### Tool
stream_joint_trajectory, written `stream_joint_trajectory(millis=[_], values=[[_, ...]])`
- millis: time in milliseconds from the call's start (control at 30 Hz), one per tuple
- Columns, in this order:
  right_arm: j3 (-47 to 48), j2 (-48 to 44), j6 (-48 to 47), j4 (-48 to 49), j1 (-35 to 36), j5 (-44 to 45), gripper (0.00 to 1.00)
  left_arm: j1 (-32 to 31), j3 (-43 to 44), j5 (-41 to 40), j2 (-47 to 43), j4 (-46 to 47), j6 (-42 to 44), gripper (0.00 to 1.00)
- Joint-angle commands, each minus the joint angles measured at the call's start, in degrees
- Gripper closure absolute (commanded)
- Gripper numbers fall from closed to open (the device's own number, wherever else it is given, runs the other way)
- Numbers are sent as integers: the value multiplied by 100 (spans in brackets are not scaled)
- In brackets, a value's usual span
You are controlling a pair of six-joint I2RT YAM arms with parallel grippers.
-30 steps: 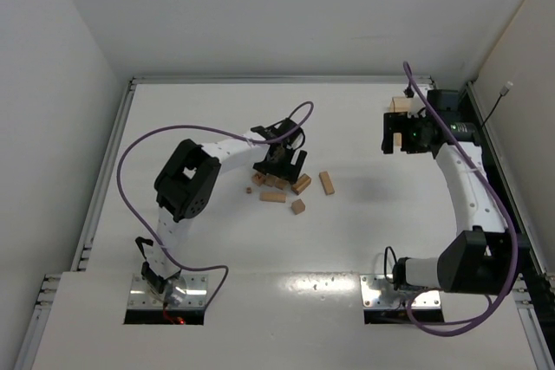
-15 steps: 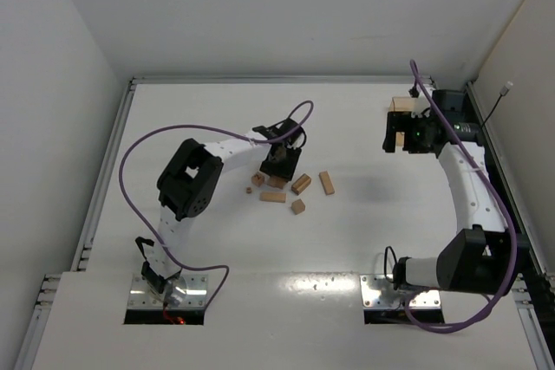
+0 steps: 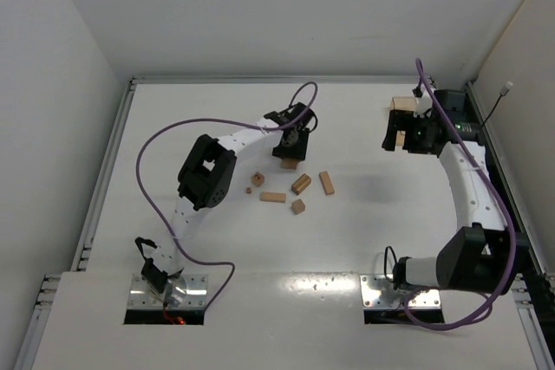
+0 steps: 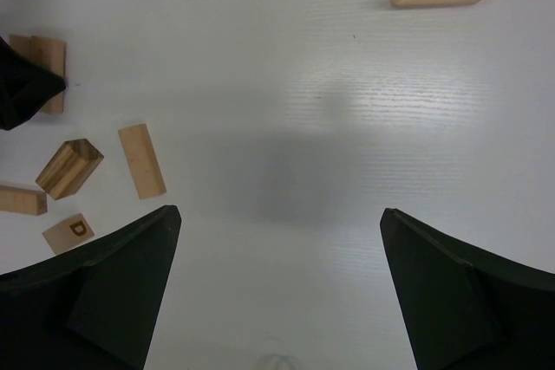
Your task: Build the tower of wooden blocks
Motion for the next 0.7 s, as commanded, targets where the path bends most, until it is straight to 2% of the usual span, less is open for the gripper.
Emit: stream_joint_trajectory(millis=[0, 233, 400, 600, 633, 667], values=[[10, 124, 320, 113, -76, -163, 3, 268, 423, -247, 139, -87, -467, 100], [10, 178, 435, 166, -76, -270, 3, 522, 705, -310, 456, -26, -521, 100], [10, 230, 435, 166, -76, -393, 3, 690, 1205, -108, 825, 106, -390, 100], [10, 283, 435, 166, -76, -445, 4, 796, 1347, 129, 1097, 299, -327, 100], [10, 283, 435, 166, -76, -445, 4, 796, 1347, 130, 1098, 299, -258, 94], [10, 283, 435, 218, -76, -445, 4, 848, 1294, 130, 1098, 299, -257, 70]])
